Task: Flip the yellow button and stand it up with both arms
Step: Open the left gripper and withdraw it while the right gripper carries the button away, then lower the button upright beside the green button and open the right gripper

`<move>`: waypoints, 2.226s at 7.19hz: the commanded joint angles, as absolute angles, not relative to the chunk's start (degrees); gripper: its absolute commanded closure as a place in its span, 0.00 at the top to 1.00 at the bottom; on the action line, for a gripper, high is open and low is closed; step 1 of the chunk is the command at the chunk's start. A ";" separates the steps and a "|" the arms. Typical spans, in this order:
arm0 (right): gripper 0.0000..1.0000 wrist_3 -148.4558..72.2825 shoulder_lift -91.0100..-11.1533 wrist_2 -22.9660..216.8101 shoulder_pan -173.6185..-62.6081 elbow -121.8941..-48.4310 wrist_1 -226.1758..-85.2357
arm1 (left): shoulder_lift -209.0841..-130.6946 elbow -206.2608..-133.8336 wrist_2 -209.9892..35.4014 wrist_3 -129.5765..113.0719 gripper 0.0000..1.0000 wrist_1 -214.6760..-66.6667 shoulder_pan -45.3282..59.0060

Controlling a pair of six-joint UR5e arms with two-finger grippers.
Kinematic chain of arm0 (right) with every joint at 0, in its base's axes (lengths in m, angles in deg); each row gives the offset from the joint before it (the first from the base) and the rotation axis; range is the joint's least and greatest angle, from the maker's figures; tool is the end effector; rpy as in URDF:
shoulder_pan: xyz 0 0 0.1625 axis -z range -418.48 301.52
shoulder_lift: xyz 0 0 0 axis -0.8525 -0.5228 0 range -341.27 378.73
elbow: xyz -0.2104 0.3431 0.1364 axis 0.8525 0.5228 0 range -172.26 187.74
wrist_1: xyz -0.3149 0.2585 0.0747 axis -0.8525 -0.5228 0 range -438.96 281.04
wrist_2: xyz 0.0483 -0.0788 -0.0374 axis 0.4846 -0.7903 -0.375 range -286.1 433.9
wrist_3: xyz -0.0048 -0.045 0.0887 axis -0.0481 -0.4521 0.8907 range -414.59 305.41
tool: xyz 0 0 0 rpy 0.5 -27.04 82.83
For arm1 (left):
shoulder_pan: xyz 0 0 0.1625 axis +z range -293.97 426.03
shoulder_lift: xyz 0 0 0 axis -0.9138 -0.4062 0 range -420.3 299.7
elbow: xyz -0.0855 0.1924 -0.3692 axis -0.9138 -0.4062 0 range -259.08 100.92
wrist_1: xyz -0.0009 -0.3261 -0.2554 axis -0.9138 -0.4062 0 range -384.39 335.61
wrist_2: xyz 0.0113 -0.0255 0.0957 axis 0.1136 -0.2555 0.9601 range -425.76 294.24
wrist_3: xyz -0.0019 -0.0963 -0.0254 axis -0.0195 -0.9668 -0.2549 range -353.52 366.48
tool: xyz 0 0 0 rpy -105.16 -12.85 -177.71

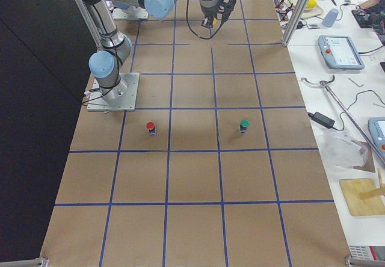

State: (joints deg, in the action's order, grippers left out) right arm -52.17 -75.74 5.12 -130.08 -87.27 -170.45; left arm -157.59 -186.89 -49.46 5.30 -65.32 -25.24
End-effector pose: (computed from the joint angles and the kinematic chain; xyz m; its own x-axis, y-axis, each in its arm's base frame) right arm 0.0154 -0.4902 0.4913 -0.8723 0.3283 -0.3623 0.3527 0.9357 -0.0012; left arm -0.2402 -0.5063 0.4325 -0.2723 0.3771 0.8852 0.0147 0.9215 -0.3880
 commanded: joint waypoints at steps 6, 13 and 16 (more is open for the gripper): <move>0.08 -100.44 -66.44 -8.37 -113.88 -102.90 -203.85 | -148.89 -170.84 19.93 3.74 1.00 -109.62 -28.19; 0.08 -107.23 -59.23 -8.28 -105.59 -111.52 -224.51 | -148.89 -168.20 24.77 8.85 1.00 -117.56 -24.84; 0.08 -106.71 -60.80 -8.19 -105.59 -114.42 -224.33 | -148.89 -168.11 24.85 8.94 1.00 -117.38 -24.76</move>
